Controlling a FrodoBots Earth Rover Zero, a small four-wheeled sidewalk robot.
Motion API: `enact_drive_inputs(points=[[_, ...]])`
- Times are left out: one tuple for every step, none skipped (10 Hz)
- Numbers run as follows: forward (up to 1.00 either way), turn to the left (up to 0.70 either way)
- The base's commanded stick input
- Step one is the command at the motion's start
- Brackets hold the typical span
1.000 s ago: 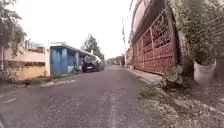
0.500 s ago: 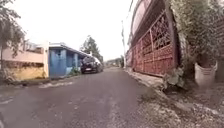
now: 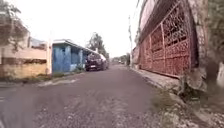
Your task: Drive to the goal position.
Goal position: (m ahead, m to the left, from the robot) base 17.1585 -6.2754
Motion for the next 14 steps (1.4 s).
enact_drive_inputs(points=[[0.7,0.0],[0.7,0.0],[0.7,0.0],[0.7,0.0],[0.7,0.0],[0.7,-0.29],[0.7,-0.35],[0.7,-0.28],[0.7,0.0],[0.7,0.0],[0.7,0.0],[0.7,0.0],[0.7,0.0],[0.7,0.0]])
